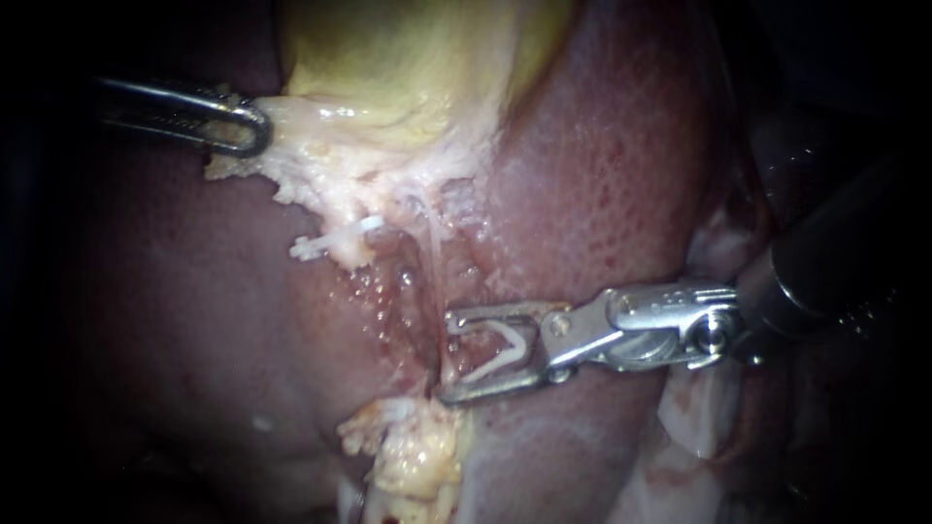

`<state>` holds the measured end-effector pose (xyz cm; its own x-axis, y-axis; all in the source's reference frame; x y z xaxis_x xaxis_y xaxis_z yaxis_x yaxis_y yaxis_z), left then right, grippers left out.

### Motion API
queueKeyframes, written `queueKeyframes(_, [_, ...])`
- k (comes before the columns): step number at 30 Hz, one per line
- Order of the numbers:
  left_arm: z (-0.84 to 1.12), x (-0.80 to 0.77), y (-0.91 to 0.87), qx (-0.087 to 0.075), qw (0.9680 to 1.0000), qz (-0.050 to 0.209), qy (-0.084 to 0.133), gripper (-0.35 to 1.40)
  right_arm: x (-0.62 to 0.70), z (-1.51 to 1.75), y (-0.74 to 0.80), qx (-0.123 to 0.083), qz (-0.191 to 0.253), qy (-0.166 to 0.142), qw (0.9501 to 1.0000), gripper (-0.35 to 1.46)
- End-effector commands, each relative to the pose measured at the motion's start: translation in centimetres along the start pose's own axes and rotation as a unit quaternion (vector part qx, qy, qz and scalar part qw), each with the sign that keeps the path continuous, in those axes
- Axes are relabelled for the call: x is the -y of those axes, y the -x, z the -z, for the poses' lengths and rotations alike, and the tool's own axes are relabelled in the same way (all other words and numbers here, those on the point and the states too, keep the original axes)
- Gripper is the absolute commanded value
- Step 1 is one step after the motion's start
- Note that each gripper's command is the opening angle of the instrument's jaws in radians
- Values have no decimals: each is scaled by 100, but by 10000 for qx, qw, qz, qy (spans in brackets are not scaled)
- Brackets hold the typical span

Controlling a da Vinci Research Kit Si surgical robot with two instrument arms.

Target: Clipping first clip right tube

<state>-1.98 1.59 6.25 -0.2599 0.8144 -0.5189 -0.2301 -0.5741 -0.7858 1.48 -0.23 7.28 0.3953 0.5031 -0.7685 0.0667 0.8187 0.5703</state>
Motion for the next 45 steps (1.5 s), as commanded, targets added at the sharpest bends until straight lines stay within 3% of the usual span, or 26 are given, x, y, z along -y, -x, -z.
queueKeyframes(1, [0,0,0,1,10000,1,-1,-35,0,-1,1,5,-3,-2,10000,49])
queueKeyframes(15, [0,0,0,0,10000,3,-3,-35,-4,-17,-2,-368,-373,-93,9986,50])
queueKeyframes(19, [0,0,0,0,10000,4,-3,-35,-4,-20,-4,-569,-553,-187,9967,50])
queueKeyframes(25, [0,0,0,-1,10000,4,-4,-35,-1,-23,-6,-608,-659,-328,9954,49])
queueKeyframes(34, [1,0,0,0,10000,4,-3,-35,16,-23,-14,-577,-631,-611,9945,48])
queueKeyframes(45, [1,0,0,0,10000,3,-3,-35,41,-16,-42,-647,-641,-823,9924,45])
